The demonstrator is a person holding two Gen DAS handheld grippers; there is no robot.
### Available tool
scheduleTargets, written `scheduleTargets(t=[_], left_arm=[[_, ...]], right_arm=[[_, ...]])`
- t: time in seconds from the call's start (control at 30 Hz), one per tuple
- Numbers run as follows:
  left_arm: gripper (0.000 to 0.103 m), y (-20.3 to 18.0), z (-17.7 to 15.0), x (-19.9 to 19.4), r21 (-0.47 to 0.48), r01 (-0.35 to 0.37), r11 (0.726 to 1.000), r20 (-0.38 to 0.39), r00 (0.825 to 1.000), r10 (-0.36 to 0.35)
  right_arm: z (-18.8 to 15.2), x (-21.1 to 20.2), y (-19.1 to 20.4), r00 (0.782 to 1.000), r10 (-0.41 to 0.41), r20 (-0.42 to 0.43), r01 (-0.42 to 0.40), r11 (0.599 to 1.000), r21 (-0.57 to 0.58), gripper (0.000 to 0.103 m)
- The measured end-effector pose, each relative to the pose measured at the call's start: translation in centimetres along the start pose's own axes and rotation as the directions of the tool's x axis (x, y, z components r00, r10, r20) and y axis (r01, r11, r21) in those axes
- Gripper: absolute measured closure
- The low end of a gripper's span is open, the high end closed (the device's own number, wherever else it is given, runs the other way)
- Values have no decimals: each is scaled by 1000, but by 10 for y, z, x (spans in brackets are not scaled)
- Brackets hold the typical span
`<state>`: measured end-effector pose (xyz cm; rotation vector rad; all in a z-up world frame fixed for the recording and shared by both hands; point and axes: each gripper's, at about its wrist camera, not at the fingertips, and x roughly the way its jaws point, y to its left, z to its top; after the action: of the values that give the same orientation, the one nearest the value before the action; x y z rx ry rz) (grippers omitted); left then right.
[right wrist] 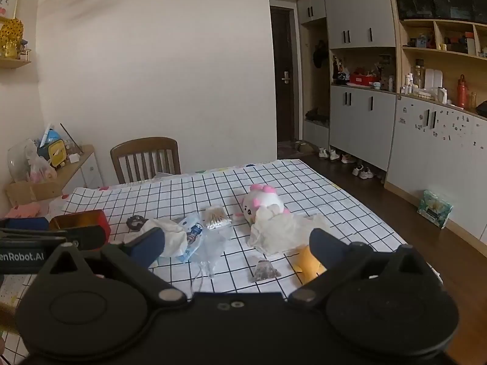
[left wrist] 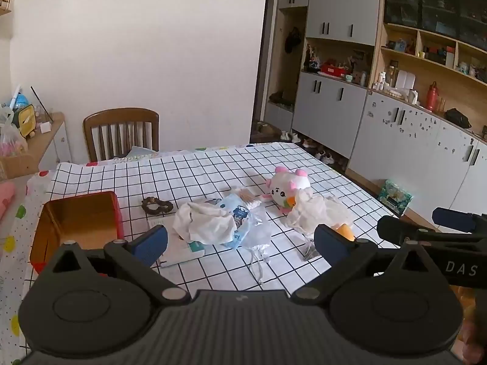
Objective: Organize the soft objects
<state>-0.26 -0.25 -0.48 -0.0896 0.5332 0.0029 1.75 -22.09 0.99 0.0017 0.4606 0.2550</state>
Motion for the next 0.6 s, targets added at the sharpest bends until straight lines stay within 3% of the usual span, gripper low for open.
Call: scheduleTargets(t=[0.6], left_arm=[[0, 17, -1, -12, -3, 3, 1000, 1, 1000, -3]], right_arm=[[-2, -7, 13, 1000, -13, 18, 13, 1000, -5, 2]])
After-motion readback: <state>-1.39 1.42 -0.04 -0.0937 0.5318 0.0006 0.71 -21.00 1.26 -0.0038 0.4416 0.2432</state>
